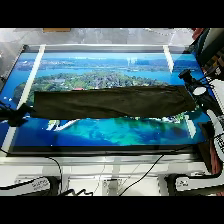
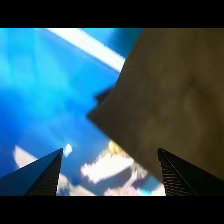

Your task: Fold the clothes and pants, and hang the long-sleeved shirts on hangers.

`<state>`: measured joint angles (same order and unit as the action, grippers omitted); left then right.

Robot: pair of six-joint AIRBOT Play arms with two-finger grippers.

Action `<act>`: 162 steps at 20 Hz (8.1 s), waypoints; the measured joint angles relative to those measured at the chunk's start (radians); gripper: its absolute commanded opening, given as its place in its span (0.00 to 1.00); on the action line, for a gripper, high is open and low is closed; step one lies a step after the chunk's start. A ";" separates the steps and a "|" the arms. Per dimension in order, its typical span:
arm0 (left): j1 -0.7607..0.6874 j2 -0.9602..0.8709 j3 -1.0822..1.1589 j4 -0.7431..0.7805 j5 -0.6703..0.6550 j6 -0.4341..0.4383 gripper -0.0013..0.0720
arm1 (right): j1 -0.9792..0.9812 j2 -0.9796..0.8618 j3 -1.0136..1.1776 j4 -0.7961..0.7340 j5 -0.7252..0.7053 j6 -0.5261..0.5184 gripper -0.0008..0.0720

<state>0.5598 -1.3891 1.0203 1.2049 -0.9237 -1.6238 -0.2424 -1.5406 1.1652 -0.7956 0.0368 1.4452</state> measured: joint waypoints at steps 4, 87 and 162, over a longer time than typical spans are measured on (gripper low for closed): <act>0.005 -0.040 -0.079 -0.129 0.085 0.012 0.94 | 0.000 0.000 0.000 -0.002 0.037 0.000 0.96; -0.495 -0.231 -0.039 -0.642 -0.018 0.618 0.80 | 0.355 -0.127 0.701 -0.388 0.925 0.007 0.06; -1.111 -0.554 0.832 -1.008 0.096 0.513 0.99 | -0.116 -0.341 0.630 -0.258 1.404 -0.125 0.88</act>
<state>-0.5514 -1.9434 1.8526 0.1967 -0.8280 -1.1107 -0.3580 -1.8820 1.7950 -1.0538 1.4406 1.3201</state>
